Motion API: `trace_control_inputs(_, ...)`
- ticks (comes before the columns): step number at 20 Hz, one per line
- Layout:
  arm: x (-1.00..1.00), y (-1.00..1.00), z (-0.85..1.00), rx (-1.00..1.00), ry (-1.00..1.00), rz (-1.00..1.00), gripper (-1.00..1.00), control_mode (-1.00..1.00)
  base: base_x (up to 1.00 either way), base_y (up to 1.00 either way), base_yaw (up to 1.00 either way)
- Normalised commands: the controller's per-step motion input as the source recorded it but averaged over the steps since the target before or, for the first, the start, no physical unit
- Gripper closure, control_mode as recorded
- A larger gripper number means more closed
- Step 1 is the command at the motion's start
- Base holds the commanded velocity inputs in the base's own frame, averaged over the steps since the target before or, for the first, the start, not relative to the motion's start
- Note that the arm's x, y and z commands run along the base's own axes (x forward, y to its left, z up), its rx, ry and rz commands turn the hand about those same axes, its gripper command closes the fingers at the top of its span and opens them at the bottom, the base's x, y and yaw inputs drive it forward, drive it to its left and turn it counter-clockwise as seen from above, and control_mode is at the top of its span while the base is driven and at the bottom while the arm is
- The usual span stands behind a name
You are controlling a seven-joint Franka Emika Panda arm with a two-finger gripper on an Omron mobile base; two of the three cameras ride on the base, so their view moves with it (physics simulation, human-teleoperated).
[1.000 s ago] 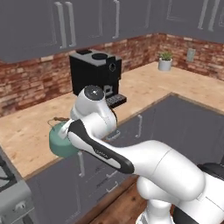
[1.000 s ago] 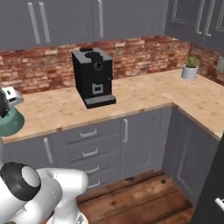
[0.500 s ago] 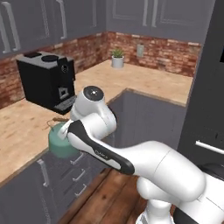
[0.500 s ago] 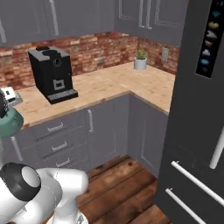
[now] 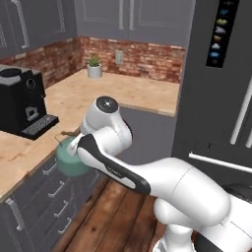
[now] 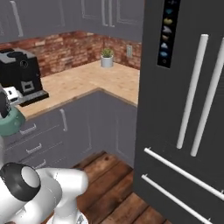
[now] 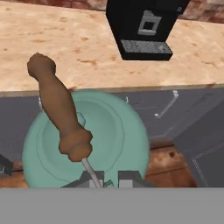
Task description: The kettle is done boiling. Turn off the stove, then wait for 300 timesteps before moving the kettle to the dining table.
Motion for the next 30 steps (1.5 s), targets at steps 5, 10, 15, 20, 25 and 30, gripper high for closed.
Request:
trace_control_inputs(5, 0.0, 0.0, 0.0, 0.0, 0.0, 0.0, 1.0, 1.0, -0.64, -0.13, -0.45)
trace_control_inputs(10, 0.0, 0.0, 0.0, 0.0, 0.0, 0.0, 1.0, 1.0, -0.03, -0.11, -0.45)
trace_control_inputs(15, 0.0, 0.0, 0.0, 0.0, 0.0, 0.0, 1.0, 1.0, -0.11, -0.13, -0.47)
trace_control_inputs(20, 0.0, 0.0, 0.0, 0.0, 0.0, 0.0, 1.0, 1.0, 0.33, 0.33, -0.42)
trace_control_inputs(25, 0.0, 0.0, 0.0, 0.0, 0.0, 0.0, 1.0, 1.0, 0.15, 0.54, -0.33)
trace_control_inputs(30, 0.0, 0.0, 0.0, 0.0, 0.0, 0.0, 1.0, 1.0, -0.42, 0.09, -0.25)
